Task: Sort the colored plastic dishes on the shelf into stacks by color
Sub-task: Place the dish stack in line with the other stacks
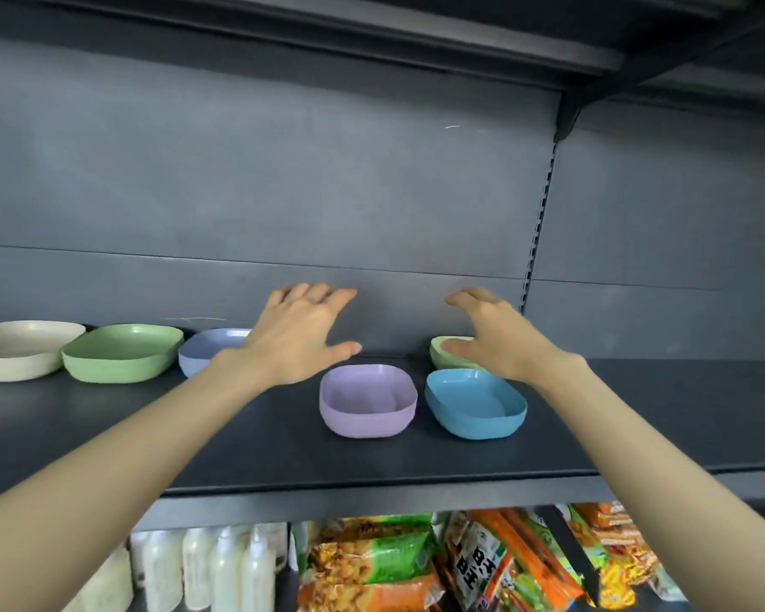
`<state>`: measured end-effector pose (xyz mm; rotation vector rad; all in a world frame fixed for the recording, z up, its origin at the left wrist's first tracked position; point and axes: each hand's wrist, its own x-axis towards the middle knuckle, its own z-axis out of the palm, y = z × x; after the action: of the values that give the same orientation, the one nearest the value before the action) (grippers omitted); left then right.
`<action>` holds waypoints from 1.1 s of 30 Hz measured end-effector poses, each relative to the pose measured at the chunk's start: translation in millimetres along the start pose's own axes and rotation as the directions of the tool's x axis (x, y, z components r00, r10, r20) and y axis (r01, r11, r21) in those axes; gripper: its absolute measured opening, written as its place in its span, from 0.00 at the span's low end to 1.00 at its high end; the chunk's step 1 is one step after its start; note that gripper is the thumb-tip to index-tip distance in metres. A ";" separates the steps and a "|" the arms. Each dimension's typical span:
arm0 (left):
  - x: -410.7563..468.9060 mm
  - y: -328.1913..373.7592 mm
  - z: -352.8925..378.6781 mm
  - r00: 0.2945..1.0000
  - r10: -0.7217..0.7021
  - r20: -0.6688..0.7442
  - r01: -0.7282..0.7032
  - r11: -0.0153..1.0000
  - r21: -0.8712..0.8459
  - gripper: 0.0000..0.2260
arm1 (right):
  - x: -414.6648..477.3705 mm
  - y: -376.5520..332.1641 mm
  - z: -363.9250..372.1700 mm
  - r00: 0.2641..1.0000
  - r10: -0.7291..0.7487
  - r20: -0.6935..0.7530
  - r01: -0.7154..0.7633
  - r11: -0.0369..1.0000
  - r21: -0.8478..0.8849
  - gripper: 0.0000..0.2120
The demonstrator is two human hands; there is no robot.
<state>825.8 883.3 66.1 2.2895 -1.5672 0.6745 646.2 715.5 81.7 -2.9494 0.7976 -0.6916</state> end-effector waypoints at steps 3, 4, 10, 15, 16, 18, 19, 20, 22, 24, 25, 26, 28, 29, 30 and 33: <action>-18.6 20.1 9.0 0.998 -0.057 0.023 0.057 0.998 -0.006 0.32 | -14.0 19.1 10.4 0.998 -0.022 0.066 0.020 0.999 0.040 0.30; -25.5 23.6 12.1 0.997 -0.073 0.039 0.073 0.997 0.001 0.32 | -16.5 22.7 14.9 0.995 -0.033 0.097 0.029 0.998 0.049 0.31; -48.3 27.1 25.4 0.979 -0.169 0.114 0.169 0.986 0.017 0.34 | -17.0 25.9 41.4 0.980 -0.132 0.151 0.111 0.984 0.141 0.32; -58.9 23.9 44.8 0.956 -0.226 0.187 0.240 0.969 -0.058 0.37 | -14.3 22.7 66.1 0.966 -0.164 0.200 0.120 0.970 0.213 0.33; -60.4 23.0 50.1 0.951 -0.232 0.206 0.251 0.965 -0.076 0.37 | -13.5 22.1 71.3 0.965 -0.164 0.206 0.119 0.969 0.215 0.33; -61.6 20.6 60.0 0.941 -0.242 0.237 0.276 0.953 -0.125 0.38 | -10.4 21.1 80.6 0.963 -0.168 0.213 0.123 0.971 0.207 0.31; -61.8 19.4 64.5 0.934 -0.251 0.253 0.295 0.943 -0.155 0.38 | -8.5 20.7 85.1 0.961 -0.171 0.218 0.128 0.972 0.198 0.31; -61.5 17.5 69.3 0.927 -0.262 0.270 0.317 0.930 -0.187 0.39 | -6.1 20.8 89.5 0.959 -0.173 0.223 0.132 0.973 0.189 0.31; -59.8 13.1 78.6 0.911 -0.285 0.298 0.367 0.891 -0.267 0.42 | -1.7 21.7 96.9 0.960 -0.173 0.219 0.136 0.976 0.171 0.32; -57.7 9.8 86.2 0.900 -0.300 0.316 0.410 0.830 -0.378 0.43 | 1.8 23.7 102.7 0.964 -0.172 0.205 0.138 0.976 0.169 0.32; -56.9 8.7 89.4 0.899 -0.301 0.318 0.420 0.801 -0.427 0.43 | 2.9 24.7 104.7 0.964 -0.173 0.202 0.139 0.975 0.172 0.31; -56.0 8.0 92.4 0.900 -0.297 0.318 0.421 0.777 -0.467 0.42 | 3.5 26.2 106.7 0.964 -0.174 0.200 0.138 0.974 0.180 0.30; -54.9 6.5 97.8 0.907 -0.278 0.316 0.413 0.740 -0.531 0.38 | 3.5 28.7 109.3 0.962 -0.184 0.203 0.143 0.969 0.199 0.27; -54.8 5.5 99.9 0.910 -0.267 0.317 0.407 0.724 -0.558 0.36 | 3.5 29.4 110.1 0.960 -0.191 0.206 0.149 0.967 0.205 0.27; -54.6 4.2 102.0 0.911 -0.259 0.320 0.404 0.708 -0.578 0.35 | 3.7 30.3 111.7 0.957 -0.196 0.213 0.152 0.966 0.209 0.27; -54.5 0.2 106.2 0.916 -0.245 0.316 0.395 0.677 -0.621 0.33 | 4.7 31.4 115.5 0.954 -0.192 0.229 0.149 0.970 0.192 0.29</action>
<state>832.2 875.5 -52.8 1.9986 -1.1475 -0.2304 683.1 673.8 -24.4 -2.8882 0.4430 -0.3641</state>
